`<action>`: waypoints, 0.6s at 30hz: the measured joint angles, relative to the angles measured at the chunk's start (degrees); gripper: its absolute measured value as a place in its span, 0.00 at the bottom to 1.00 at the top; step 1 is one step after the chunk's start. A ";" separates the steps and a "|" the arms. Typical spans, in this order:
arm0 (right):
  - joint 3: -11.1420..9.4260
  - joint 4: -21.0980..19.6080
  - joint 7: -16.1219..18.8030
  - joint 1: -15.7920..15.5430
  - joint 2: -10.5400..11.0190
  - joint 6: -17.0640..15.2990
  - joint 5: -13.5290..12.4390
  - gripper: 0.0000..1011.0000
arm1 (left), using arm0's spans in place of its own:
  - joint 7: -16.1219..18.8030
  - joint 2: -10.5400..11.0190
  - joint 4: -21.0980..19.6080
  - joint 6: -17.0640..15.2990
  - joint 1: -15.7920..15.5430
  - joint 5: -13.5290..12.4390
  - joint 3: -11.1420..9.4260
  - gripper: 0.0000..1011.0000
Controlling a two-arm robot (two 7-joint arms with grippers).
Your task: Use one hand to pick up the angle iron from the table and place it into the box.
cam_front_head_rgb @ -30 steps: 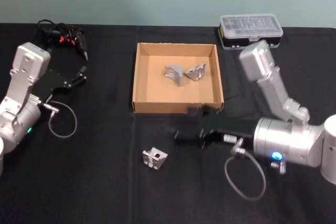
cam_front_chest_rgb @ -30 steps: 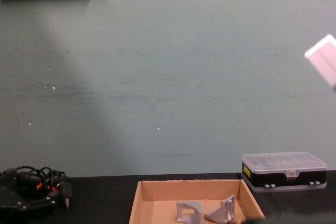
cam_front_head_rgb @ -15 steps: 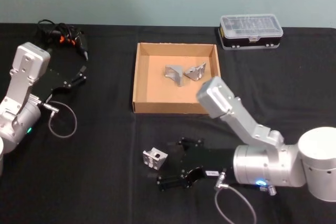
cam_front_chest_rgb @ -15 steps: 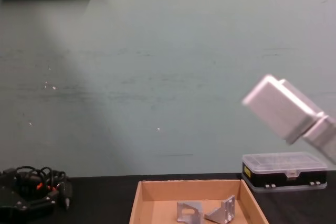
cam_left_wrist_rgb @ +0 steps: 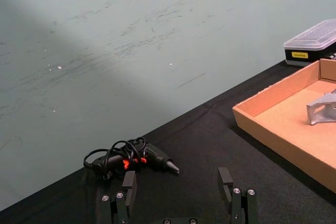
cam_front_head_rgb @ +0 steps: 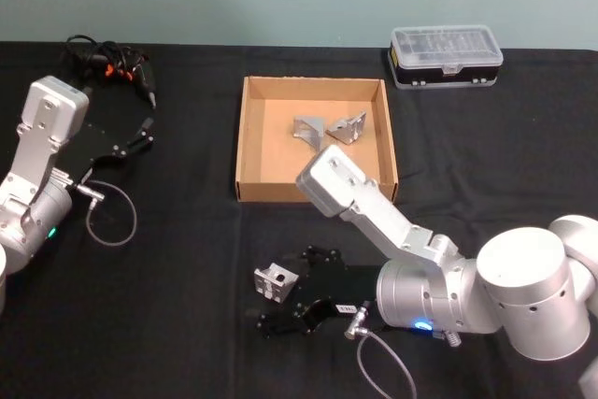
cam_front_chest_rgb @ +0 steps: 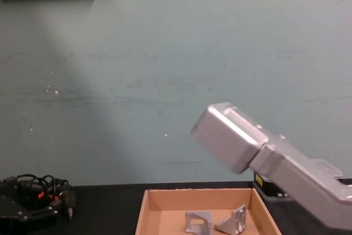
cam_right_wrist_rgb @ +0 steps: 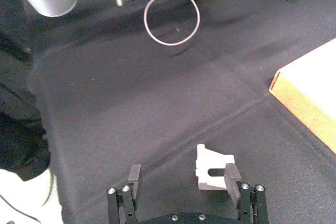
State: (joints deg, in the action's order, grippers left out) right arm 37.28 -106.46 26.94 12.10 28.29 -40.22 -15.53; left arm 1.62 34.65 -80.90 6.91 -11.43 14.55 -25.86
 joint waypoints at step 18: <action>-0.45 2.98 -2.37 0.64 -3.97 -2.23 3.91 0.99 | 0.00 0.00 0.00 0.00 0.00 0.00 0.00 1.00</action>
State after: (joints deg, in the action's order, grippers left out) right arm 36.83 -103.48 24.57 12.73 24.33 -42.44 -11.62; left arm 1.62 34.65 -80.90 6.91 -11.43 14.55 -25.86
